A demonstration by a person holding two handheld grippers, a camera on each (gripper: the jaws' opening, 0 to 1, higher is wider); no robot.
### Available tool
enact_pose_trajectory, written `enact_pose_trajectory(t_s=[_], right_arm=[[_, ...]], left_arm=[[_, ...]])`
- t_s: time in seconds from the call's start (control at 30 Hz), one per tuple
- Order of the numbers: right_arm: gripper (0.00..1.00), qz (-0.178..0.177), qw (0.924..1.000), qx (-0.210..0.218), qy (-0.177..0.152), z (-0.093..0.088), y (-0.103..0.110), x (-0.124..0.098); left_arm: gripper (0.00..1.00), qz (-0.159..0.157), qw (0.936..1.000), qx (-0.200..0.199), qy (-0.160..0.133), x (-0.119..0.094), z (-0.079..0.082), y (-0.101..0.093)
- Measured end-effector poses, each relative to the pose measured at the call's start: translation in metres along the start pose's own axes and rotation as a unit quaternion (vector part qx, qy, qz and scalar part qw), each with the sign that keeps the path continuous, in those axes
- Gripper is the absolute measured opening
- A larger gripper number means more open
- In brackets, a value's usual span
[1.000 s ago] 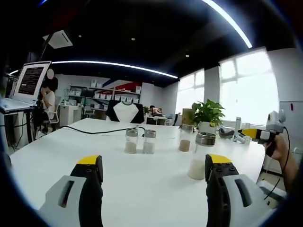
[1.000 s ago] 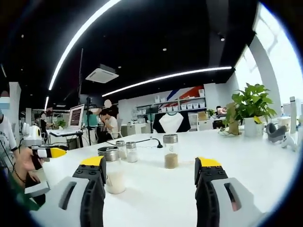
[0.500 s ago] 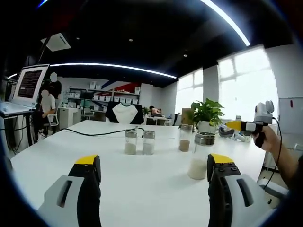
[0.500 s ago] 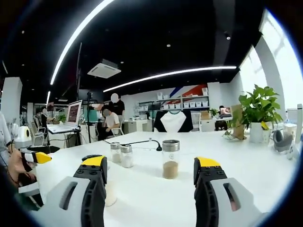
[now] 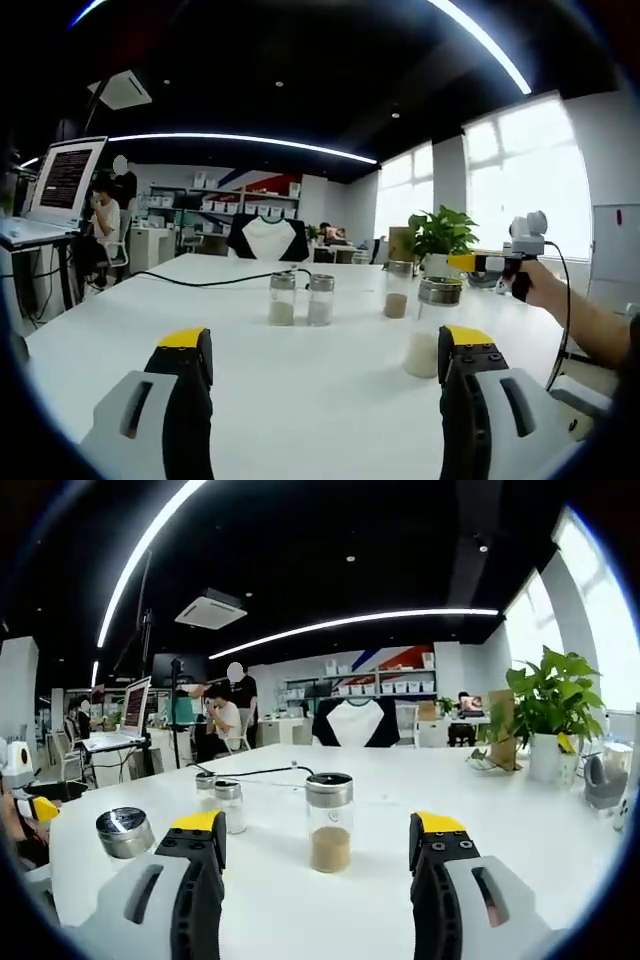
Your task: Rotate the seasoning bottle until the label or dispensing opening points toward the visible target arrow and the bottle remains upright within the marked orientation range
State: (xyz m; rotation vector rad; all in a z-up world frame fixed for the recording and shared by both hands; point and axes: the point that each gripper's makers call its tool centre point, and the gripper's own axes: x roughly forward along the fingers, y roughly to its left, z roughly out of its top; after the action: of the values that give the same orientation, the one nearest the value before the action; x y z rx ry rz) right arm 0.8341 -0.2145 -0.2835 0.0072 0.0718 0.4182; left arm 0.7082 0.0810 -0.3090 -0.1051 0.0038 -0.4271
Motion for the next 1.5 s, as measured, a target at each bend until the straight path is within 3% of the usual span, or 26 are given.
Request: enact_pose_trajectory(t_s=[0.2,0.37,0.47,0.6,0.63,0.67,0.7,0.77,0.93,1.03,1.23,1.33,1.4,1.5], right_arm=[[0.76,-0.004,0.9997,-0.023,0.004,0.000,-0.001,0.022],[0.73,0.020,0.9997,-0.013,-0.003,-0.006,0.005,0.038],[0.74,0.011,0.9997,-0.023,-0.005,-0.007,-0.002,0.047],[0.71,0.000,0.9998,0.018,-0.004,-0.010,-0.012,0.060],[0.70,-0.008,1.0000,0.001,0.004,-0.012,-0.017,0.065],[0.69,-0.023,0.9990,-0.039,-0.002,-0.009,-0.026,0.069],[0.69,-0.026,0.9986,-0.044,-0.008,-0.007,-0.028,0.070],[0.67,-0.008,0.9991,-0.014,-0.038,0.000,-0.025,0.076],[0.66,0.005,0.9996,-0.016,-0.024,-0.005,-0.023,0.091],[0.57,0.022,0.9993,-0.028,-0.010,-0.010,-0.017,0.102],[0.55,0.011,0.9998,-0.016,-0.005,-0.010,-0.021,0.115],[0.54,0.017,0.9987,-0.049,-0.007,-0.006,-0.016,0.121],[0.54,0.016,0.9989,-0.043,0.007,-0.010,-0.013,0.124],[0.41,0.021,0.9983,-0.049,0.021,-0.017,-0.009,0.126]], left_arm=[[1.00,-0.002,1.0000,0.003,-0.003,0.002,0.002,-0.004],[1.00,-0.007,1.0000,0.002,-0.001,0.003,0.000,-0.007],[1.00,-0.007,1.0000,0.005,0.002,0.003,-0.001,-0.007],[1.00,-0.006,1.0000,0.004,0.003,0.003,-0.002,-0.007],[1.00,-0.004,1.0000,0.004,0.003,0.003,-0.003,-0.007],[1.00,-0.004,1.0000,0.005,0.005,0.003,-0.003,-0.007],[0.99,-0.004,1.0000,0.005,0.006,0.003,-0.004,-0.007],[0.99,-0.004,1.0000,0.005,0.007,0.004,-0.004,-0.007],[0.99,-0.006,0.9999,0.006,0.015,0.008,-0.009,-0.008],[0.99,-0.009,0.9998,0.005,0.016,0.008,-0.010,-0.010],[0.99,-0.013,0.9998,0.004,0.018,0.008,-0.010,-0.011],[0.98,-0.012,0.9998,0.003,0.018,0.008,-0.010,-0.009],[0.98,-0.012,0.9998,0.004,0.018,0.009,-0.011,-0.009],[0.98,-0.012,0.9998,0.003,0.018,0.009,-0.011,-0.009]])
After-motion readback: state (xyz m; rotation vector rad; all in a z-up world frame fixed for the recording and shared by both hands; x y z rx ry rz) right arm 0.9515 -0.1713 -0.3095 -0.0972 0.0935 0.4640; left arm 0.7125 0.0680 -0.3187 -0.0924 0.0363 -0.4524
